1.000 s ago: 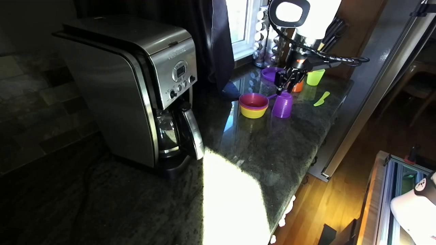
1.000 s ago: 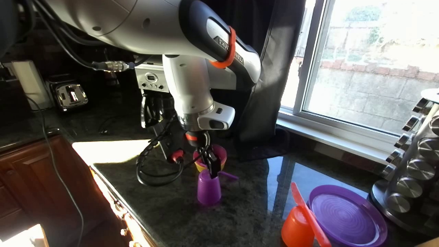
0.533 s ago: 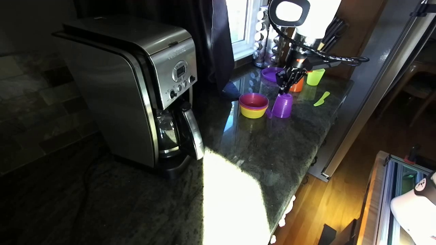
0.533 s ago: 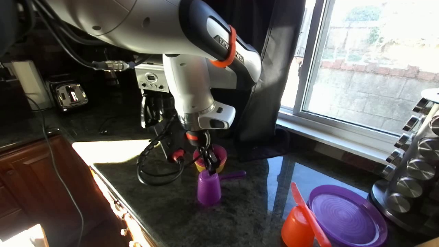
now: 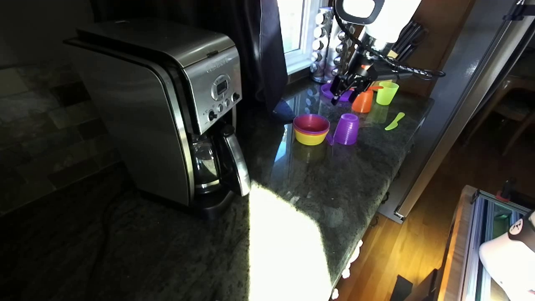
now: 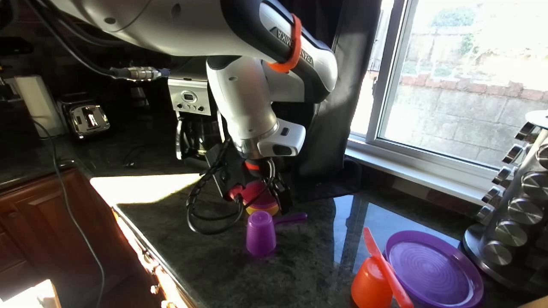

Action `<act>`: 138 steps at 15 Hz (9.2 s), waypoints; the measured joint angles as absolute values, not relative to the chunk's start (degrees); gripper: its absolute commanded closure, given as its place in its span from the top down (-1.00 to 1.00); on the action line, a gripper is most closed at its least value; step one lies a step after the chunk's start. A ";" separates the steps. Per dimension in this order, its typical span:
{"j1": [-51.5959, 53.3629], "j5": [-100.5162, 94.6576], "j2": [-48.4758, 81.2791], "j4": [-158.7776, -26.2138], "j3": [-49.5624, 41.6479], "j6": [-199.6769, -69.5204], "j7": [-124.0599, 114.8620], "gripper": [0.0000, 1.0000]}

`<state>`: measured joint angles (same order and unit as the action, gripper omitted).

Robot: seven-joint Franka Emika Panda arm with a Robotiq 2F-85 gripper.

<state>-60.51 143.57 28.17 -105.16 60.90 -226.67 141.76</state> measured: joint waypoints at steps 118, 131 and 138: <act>-37.34 143.55 53.66 -72.82 41.05 -241.72 137.74 -1.00; -43.15 143.55 50.68 -76.82 46.68 -241.68 134.23 -0.91; -53.73 143.55 43.42 -82.09 56.46 -241.69 131.81 -0.91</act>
